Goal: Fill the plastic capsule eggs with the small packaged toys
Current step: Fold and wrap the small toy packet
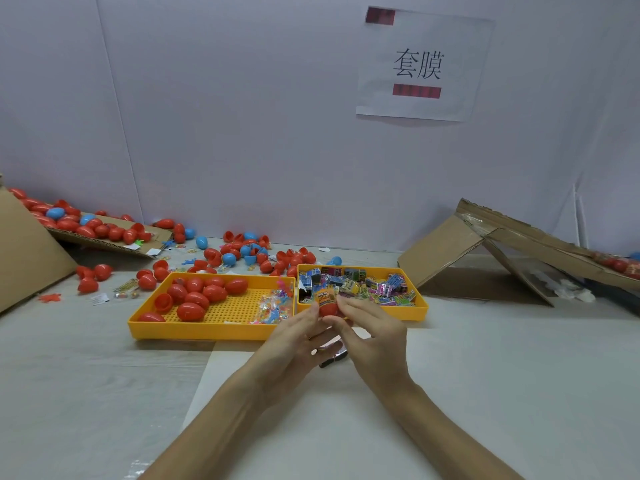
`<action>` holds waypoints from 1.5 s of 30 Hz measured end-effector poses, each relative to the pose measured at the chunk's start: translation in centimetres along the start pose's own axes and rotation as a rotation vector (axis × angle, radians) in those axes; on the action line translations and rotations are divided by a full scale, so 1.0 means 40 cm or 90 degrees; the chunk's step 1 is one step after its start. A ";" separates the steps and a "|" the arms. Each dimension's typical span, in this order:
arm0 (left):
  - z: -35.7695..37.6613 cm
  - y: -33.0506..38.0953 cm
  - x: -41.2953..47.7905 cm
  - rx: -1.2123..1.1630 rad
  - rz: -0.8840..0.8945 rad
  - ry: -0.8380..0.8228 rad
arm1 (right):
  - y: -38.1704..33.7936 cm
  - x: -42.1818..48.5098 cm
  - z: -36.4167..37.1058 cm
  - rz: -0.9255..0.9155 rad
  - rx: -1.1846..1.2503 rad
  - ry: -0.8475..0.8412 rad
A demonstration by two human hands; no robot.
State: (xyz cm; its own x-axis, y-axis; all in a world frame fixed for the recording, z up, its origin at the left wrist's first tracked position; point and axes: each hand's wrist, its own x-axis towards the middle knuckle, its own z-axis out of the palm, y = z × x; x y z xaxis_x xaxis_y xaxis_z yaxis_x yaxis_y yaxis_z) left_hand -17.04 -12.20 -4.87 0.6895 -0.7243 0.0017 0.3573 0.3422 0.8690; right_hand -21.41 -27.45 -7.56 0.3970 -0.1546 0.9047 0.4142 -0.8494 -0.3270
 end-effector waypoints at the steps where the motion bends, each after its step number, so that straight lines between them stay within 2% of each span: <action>1: 0.000 -0.001 0.001 0.004 -0.002 0.003 | 0.002 0.000 -0.001 -0.005 -0.001 0.004; 6: -0.005 -0.007 0.010 0.027 -0.001 0.014 | 0.004 0.007 -0.004 -0.010 0.022 0.010; 10: -0.017 -0.004 0.019 0.004 0.039 0.052 | -0.007 0.013 -0.001 0.044 0.075 -0.044; 12: -0.022 -0.001 0.019 0.021 0.079 0.089 | -0.012 0.016 -0.003 0.129 0.124 -0.064; 16: -0.021 -0.005 0.024 0.129 0.158 0.161 | -0.004 0.039 -0.021 0.358 0.320 -0.109; 20: -0.021 -0.012 0.029 0.215 0.191 0.185 | -0.009 0.052 -0.029 0.444 0.430 -0.173; 37: -0.033 -0.005 0.026 0.061 0.155 0.200 | -0.003 0.050 -0.026 0.509 0.542 -0.198; 39: -0.031 -0.008 0.027 0.111 0.179 0.228 | -0.002 0.050 -0.028 0.509 0.540 -0.197; 43: -0.037 -0.025 0.036 0.387 0.305 0.327 | -0.003 0.041 -0.021 0.461 0.478 -0.167; 45: -0.042 -0.030 0.037 0.423 0.315 0.363 | -0.001 0.036 -0.014 0.445 0.432 -0.156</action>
State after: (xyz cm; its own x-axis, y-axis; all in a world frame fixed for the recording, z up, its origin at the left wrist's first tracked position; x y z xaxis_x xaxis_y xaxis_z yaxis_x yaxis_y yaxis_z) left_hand -15.39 -12.68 -6.74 0.9262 -0.1372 0.3512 -0.3548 -0.0018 0.9349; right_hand -21.32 -27.93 -6.08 0.8553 -0.3366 0.3939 0.3725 -0.1289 -0.9190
